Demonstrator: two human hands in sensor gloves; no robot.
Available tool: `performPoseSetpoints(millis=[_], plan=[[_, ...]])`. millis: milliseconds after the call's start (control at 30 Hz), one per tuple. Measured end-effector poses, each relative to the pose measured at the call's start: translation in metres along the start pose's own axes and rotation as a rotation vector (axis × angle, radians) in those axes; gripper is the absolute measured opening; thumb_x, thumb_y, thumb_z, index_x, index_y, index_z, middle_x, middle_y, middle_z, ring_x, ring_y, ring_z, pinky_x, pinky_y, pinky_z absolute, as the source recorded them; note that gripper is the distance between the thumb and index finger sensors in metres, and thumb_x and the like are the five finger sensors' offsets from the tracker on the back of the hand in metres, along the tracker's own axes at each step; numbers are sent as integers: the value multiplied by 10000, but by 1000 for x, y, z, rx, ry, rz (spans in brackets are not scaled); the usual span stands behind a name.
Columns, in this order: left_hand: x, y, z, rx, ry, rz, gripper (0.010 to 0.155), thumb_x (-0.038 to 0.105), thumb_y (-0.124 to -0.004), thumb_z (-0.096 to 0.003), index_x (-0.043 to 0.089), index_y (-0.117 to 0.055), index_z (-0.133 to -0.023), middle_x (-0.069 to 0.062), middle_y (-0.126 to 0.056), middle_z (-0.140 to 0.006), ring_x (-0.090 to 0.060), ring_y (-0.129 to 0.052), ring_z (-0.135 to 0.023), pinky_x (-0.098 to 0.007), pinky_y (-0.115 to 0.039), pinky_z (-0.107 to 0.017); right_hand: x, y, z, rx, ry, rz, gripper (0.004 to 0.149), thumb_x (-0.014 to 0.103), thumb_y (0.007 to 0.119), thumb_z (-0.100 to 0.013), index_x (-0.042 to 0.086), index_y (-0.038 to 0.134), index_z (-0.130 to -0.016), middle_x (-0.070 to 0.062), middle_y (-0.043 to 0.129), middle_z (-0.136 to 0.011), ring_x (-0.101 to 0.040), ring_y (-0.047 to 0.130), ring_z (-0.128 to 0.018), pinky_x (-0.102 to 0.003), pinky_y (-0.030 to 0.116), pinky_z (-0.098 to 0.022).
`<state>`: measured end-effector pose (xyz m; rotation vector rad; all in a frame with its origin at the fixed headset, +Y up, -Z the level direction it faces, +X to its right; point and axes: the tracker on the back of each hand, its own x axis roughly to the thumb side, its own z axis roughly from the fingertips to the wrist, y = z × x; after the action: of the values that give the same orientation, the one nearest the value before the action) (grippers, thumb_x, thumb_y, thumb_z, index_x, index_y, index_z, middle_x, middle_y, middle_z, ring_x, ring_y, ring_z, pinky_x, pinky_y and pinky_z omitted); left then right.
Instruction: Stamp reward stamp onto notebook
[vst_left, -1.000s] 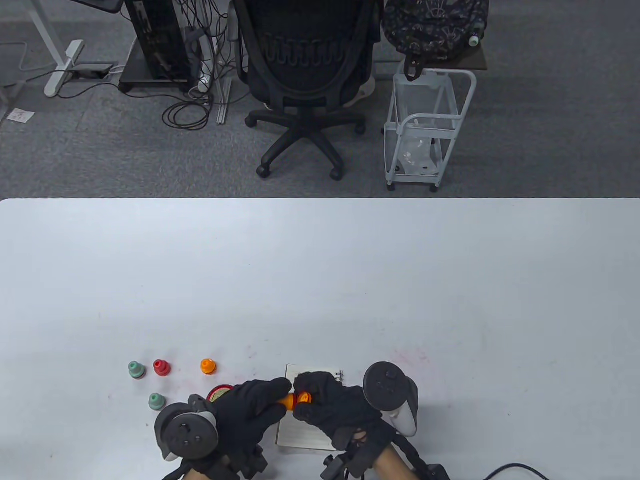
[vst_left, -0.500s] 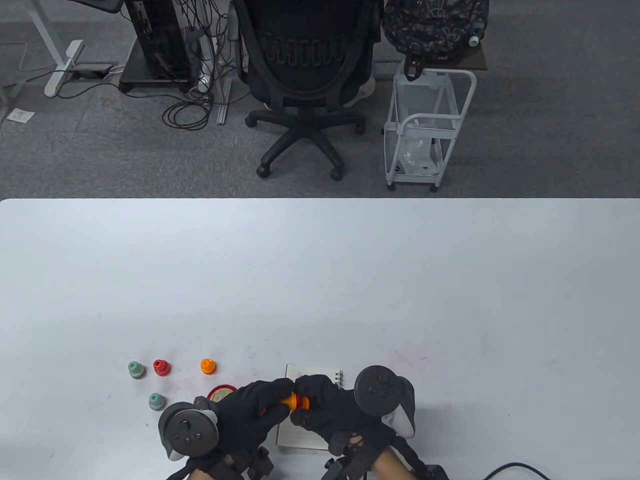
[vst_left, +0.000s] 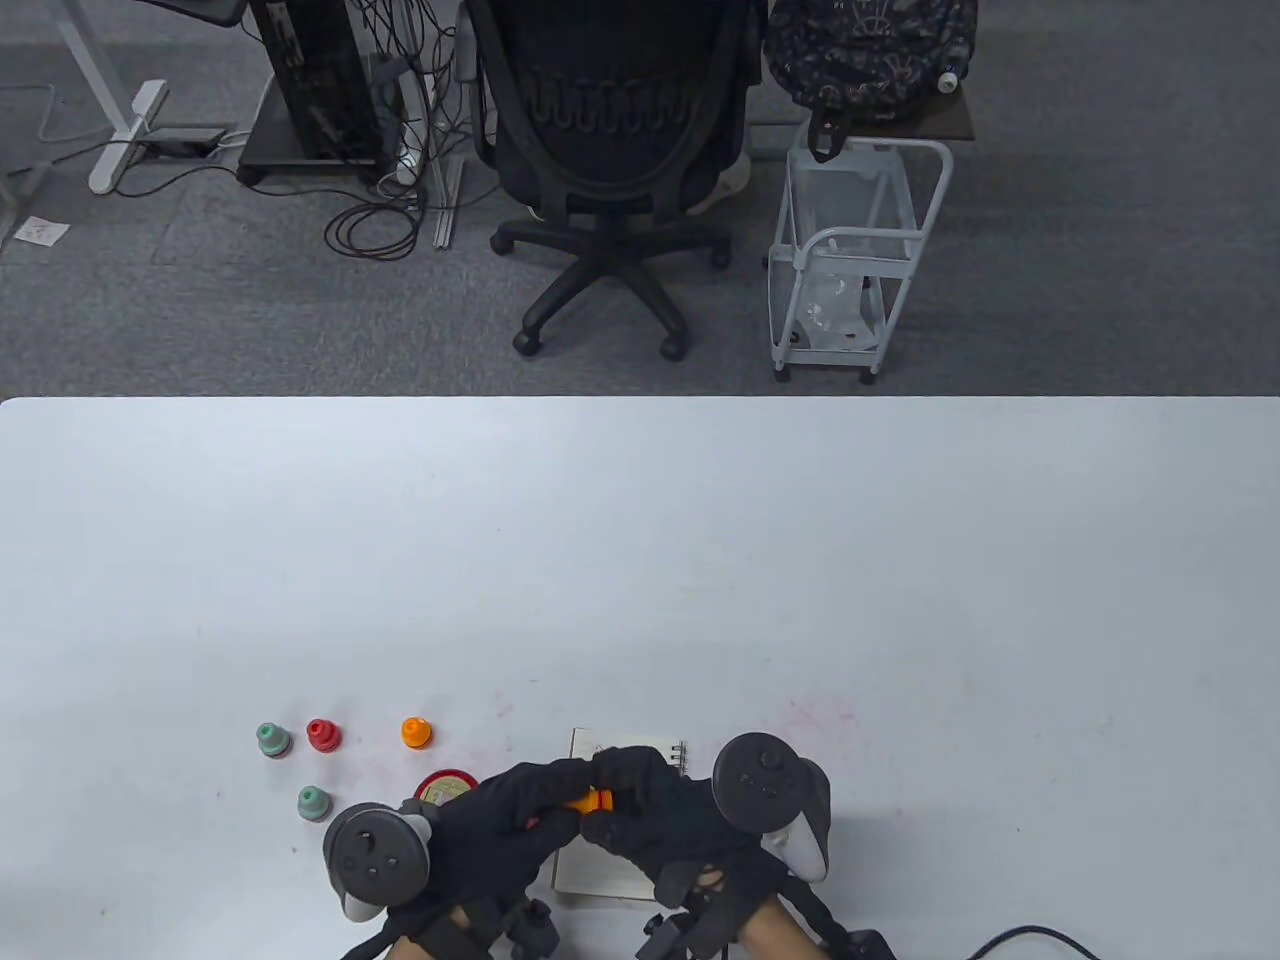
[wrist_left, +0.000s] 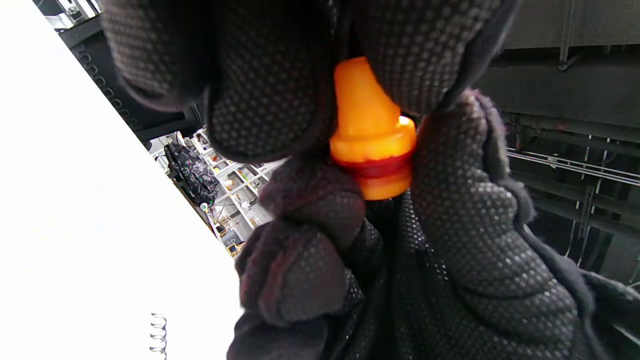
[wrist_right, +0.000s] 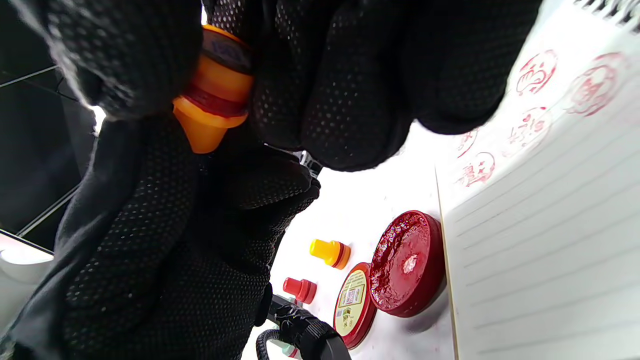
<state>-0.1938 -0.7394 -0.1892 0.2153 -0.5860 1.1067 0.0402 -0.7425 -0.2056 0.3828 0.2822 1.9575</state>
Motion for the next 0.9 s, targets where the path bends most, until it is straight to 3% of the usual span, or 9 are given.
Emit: performPoseSetpoints(millis=[133, 200, 300, 567, 733, 900], plan=[[4, 1, -1, 7, -9, -98, 462, 285, -867, -458, 132, -859, -894, -112, -973, -802, -266, -1020, -535, -479, -840, -498, 1, 0, 1, 7, -9, -7, 669, 509, 798, -345, 149, 642, -888, -43, 860, -743, -259, 995, -567, -427, 857, -442], [3, 3, -1, 23, 1, -101, 461, 285, -863, -462, 132, -855, -897, -115, -970, -807, -267, -1019, -537, -479, -840, -497, 2, 0, 1, 35, -18, -42, 624, 400, 808, -384, 146, 617, -921, -62, 824, -799, -287, 963, -628, -450, 833, -478], [2, 3, 0, 24, 8, -69, 460, 277, -869, -458, 123, -860, -891, -122, -970, -803, -275, -1017, -534, -485, -836, -496, 3, 0, 1, 19, -15, -42, 600, 374, 812, -381, 161, 636, -915, -63, 832, -791, -286, 964, -620, -453, 832, -475], [3, 4, -1, 4, -4, -90, 462, 289, -867, -459, 122, -863, -890, -112, -980, -791, -263, -1023, -524, -476, -843, -490, 1, 0, 1, 30, -9, -42, 587, 392, 817, -381, 165, 668, -902, -57, 850, -773, -275, 974, -601, -446, 836, -468], [3, 4, -1, -2, -11, -111, 465, 288, -867, -463, 122, -861, -897, -118, -973, -799, -271, -1015, -533, -481, -835, -495, 2, -4, 0, 71, 8, -8, 654, 429, 813, -382, 154, 625, -946, -85, 811, -845, -334, 933, -679, -491, 803, -505], [5, 12, -2, 11, -27, -139, 466, 295, -865, -468, 115, -863, -897, -119, -974, -789, -273, -1010, -524, -485, -829, -490, 1, -16, 3, 17, 13, -5, 680, 462, 781, -399, 142, 598, -971, -122, 761, -898, -392, 869, -741, -536, 751, -539]])
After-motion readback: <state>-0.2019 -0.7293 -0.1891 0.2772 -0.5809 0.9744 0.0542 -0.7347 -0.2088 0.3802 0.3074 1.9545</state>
